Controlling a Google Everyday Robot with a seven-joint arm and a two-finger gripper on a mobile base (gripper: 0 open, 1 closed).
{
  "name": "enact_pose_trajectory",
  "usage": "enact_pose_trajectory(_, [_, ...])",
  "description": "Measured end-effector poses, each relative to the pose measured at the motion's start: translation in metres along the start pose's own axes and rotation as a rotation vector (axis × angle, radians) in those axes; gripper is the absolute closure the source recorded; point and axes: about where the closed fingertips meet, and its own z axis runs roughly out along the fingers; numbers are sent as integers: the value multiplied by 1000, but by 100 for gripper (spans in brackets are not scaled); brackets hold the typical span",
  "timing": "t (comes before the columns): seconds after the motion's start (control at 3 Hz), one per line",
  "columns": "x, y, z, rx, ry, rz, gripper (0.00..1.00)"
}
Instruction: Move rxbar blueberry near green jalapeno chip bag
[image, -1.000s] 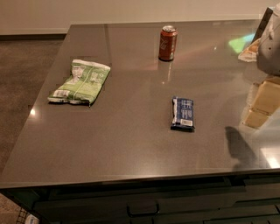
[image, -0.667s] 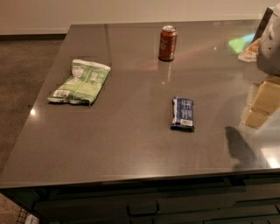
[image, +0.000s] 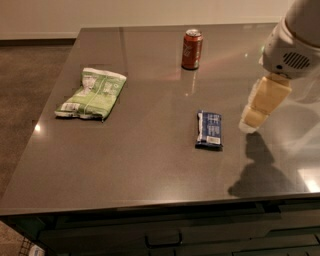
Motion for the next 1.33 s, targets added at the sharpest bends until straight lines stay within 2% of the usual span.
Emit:
enact_pose_trajectory(0.33, [-15, -11, 17, -2, 29, 135, 0])
enact_pose_trajectory(0.67, [-26, -13, 33, 22, 74, 272, 0])
enact_pose_trajectory(1.33, [-39, 0, 74, 39, 162, 529, 0])
